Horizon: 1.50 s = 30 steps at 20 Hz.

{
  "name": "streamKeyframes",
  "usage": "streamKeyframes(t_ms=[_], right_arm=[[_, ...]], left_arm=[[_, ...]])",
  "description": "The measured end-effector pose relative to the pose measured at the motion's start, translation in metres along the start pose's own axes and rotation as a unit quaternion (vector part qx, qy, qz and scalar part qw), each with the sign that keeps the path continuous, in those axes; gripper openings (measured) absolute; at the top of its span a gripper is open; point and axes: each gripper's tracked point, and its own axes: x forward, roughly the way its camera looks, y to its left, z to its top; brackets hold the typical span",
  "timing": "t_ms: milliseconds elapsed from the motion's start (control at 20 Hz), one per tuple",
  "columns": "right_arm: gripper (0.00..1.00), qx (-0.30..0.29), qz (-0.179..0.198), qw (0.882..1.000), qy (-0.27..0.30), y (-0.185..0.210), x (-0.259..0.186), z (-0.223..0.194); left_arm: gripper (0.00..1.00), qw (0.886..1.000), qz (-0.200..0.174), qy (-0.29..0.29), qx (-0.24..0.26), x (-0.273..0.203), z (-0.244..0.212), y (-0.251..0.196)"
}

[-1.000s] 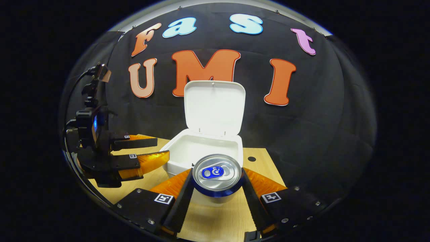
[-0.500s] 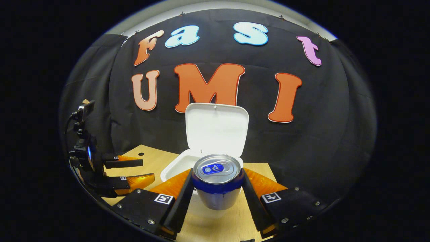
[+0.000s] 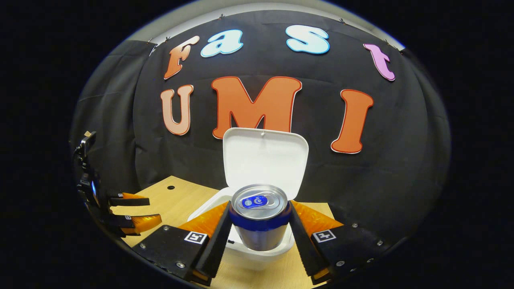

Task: Press the lid of the desktop garbage bin to open it, pick up the crumpled paper on the desktop and throw it into the bin, then pick up the pop can on the desktop and drop it into the bin, and finally close the garbage bin lid.

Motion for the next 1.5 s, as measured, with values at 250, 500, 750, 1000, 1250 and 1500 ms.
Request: streamKeyframes(t_ms=[250, 500, 750, 1000, 1250, 1500], right_arm=[[0.8, 0.0, 0.009, 1.0, 0.015, -0.004, 0.015, -0.022], [0.8, -0.006, 0.011, 0.999, 0.032, -0.011, 0.022, -0.041], [0.77, -0.013, 0.011, 0.999, 0.045, -0.017, 0.029, -0.061], [0.83, -0.009, 0.006, 1.0, 0.029, -0.021, 0.033, -0.049], [0.83, -0.028, -0.001, 1.0, -0.007, -0.026, 0.04, -0.004], [0.83, -0.044, 0.003, 0.998, -0.043, -0.023, 0.052, 0.044]], left_arm=[[0.95, 0.998, 0.055, 0.013, 0.002, -0.015, -0.014, 0.032], [0.95, 0.997, 0.079, 0.016, -0.007, -0.021, -0.019, 0.038], [0.93, 0.996, 0.083, 0.014, -0.005, -0.023, -0.017, 0.035], [0.94, 0.996, 0.091, 0.014, -0.007, -0.025, -0.018, 0.039], [0.95, 0.995, 0.1, 0.007, -0.011, -0.029, -0.017, 0.046], [0.95, 0.993, 0.115, 0.004, -0.02, -0.04, -0.02, 0.06]])
